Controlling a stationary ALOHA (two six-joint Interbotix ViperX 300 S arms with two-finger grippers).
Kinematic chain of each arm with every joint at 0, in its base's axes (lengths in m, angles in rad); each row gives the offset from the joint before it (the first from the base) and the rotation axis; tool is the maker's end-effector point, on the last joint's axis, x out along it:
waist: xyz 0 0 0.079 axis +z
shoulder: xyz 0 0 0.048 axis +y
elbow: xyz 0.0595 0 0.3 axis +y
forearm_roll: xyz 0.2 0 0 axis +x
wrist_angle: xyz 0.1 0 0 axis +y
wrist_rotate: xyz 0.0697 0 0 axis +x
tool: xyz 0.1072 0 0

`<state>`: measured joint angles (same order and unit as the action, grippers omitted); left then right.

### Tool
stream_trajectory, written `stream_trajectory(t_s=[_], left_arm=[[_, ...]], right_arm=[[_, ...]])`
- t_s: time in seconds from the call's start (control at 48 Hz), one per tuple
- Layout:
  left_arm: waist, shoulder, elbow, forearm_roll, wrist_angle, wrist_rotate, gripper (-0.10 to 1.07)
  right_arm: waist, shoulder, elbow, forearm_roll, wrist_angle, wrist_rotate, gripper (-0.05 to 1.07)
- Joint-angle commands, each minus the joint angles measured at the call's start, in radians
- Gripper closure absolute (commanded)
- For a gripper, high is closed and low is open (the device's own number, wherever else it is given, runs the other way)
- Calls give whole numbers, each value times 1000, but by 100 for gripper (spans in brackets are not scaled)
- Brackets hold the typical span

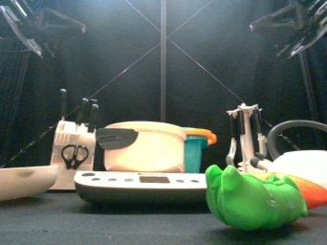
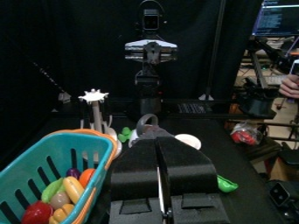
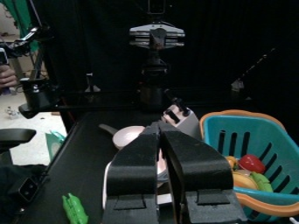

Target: Grab egg

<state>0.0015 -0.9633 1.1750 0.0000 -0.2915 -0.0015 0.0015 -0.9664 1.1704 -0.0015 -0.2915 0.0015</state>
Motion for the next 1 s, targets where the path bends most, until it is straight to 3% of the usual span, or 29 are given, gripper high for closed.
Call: stream_trajectory(t_s=[0.0, 0.104, 0.271, 0.708, 0.979], left_arm=[[0, 17, -3, 2, -46, 5, 103], [-6, 18, 3, 15, -80, 5, 104], [-17, 29, 3, 40, -91, 2, 100], [-127, 89, 14, 35, -83, -2, 99], [-127, 89, 31, 26, -80, 0, 99]], right_arm=[[-5, 29, -11, -3, -11, -3, 98], [-5, 64, -26, -17, -12, 3, 103], [-5, 179, -84, -28, -14, 5, 100], [-5, 472, -287, -29, -8, 2, 100], [-3, 675, -425, -8, 60, 12, 100]])
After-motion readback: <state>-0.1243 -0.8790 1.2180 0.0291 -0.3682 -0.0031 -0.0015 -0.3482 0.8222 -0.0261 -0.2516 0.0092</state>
